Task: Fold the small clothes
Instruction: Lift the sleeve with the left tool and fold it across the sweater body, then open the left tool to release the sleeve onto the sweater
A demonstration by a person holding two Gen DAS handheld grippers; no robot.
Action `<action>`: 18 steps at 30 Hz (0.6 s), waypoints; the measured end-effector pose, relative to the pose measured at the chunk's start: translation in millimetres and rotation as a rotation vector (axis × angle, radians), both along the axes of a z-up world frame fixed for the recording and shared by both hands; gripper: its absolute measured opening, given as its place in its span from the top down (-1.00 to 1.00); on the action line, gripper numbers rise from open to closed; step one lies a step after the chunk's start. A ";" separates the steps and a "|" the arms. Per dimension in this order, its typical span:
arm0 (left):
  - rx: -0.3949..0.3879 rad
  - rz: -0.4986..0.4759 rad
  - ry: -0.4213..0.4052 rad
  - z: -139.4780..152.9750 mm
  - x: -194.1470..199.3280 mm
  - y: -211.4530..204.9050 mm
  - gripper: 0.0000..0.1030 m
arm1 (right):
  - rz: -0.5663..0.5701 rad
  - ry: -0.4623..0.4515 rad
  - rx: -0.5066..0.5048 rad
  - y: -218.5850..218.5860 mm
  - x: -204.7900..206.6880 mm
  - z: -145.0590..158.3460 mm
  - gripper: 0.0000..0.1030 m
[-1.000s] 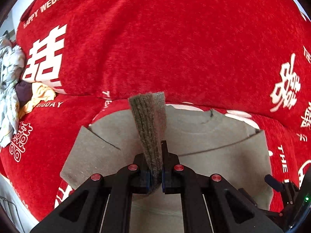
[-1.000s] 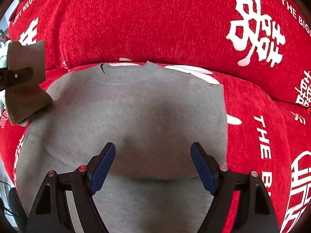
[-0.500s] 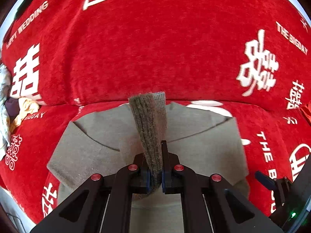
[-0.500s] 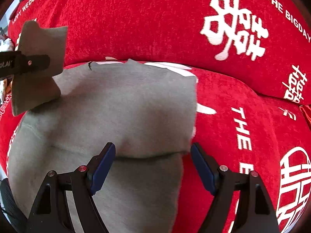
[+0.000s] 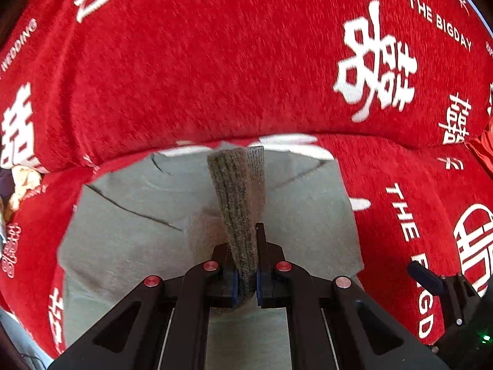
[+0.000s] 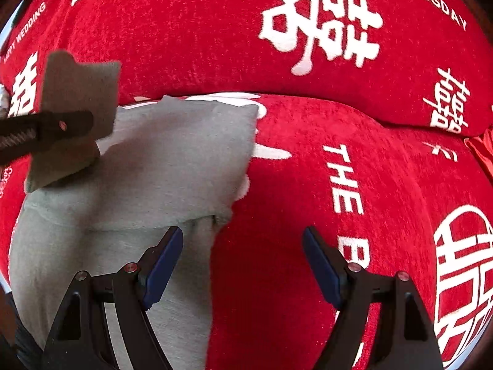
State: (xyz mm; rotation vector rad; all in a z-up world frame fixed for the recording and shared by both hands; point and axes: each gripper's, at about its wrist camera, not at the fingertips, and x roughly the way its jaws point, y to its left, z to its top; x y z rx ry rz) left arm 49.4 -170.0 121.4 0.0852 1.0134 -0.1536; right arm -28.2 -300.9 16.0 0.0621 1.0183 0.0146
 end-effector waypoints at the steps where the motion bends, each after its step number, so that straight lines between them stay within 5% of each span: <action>1: 0.003 -0.003 0.011 -5.8 1.1 -4.0 0.84 | -0.003 0.000 0.003 -1.4 -1.2 -1.5 -0.60; 14: -0.033 -0.054 0.139 -57.8 4.6 -20.4 0.73 | -0.070 0.007 0.050 -29.7 -11.5 -5.1 -0.60; 15: -0.042 -0.056 0.140 -58.7 4.3 -19.6 0.59 | -0.074 0.009 0.055 -31.1 -12.6 -5.7 -0.60; 17: -0.108 -0.083 0.152 -58.7 2.9 -16.7 -0.77 | -0.079 0.013 0.069 -33.3 -14.2 -6.5 -0.60; 18: -0.124 -0.078 0.139 -57.4 1.8 -13.9 -0.89 | -0.081 0.013 0.073 -33.6 -15.4 -5.9 -0.60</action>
